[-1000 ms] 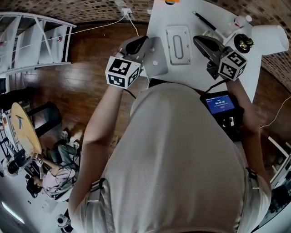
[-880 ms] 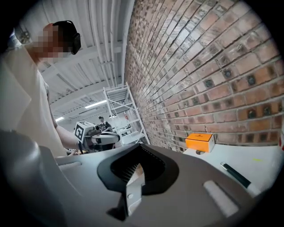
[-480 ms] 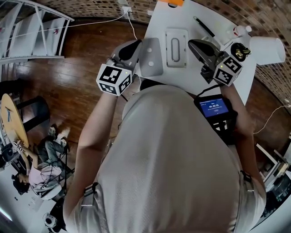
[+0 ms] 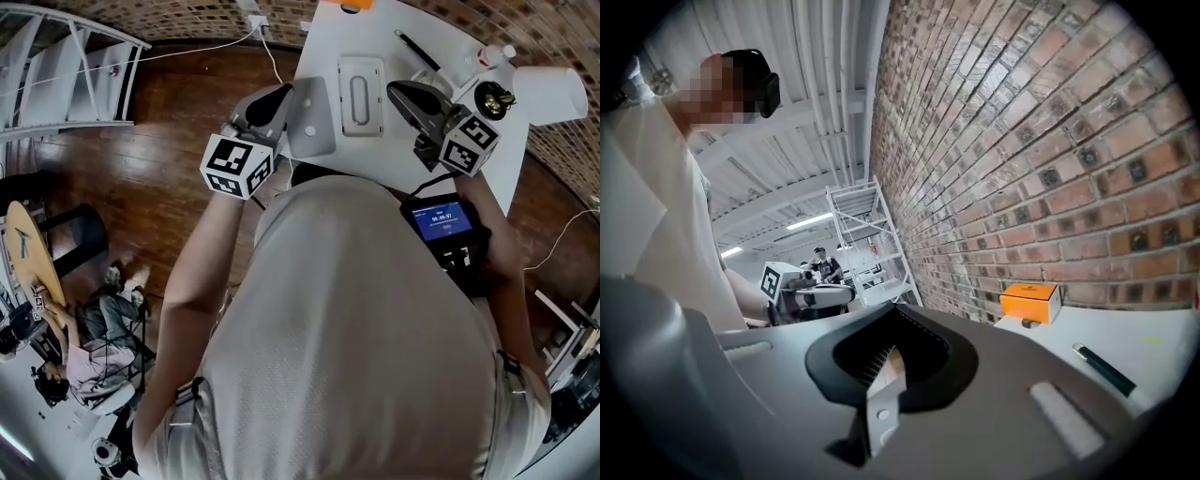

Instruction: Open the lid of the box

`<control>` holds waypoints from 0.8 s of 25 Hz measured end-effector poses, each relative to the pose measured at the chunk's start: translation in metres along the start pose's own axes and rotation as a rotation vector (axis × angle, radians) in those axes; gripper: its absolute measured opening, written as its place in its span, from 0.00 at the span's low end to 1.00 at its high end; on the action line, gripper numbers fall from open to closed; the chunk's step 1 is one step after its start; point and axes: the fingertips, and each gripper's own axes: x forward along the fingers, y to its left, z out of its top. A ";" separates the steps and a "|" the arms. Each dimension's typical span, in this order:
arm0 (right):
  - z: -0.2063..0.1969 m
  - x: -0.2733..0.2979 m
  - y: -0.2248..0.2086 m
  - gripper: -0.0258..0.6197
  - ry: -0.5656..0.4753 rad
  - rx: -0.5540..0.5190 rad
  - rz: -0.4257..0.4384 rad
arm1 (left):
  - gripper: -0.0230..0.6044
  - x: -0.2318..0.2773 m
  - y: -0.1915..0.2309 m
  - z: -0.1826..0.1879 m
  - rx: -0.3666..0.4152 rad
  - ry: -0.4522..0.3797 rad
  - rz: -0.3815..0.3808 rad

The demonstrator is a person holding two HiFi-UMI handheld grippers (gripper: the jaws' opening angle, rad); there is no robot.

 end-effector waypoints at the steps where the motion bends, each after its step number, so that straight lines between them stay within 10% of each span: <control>1: 0.001 0.000 0.000 0.04 -0.001 -0.005 -0.002 | 0.04 0.000 0.000 0.001 0.000 0.000 -0.001; 20: 0.005 0.002 0.001 0.04 -0.008 -0.025 -0.019 | 0.04 0.007 0.001 0.009 0.007 0.005 -0.032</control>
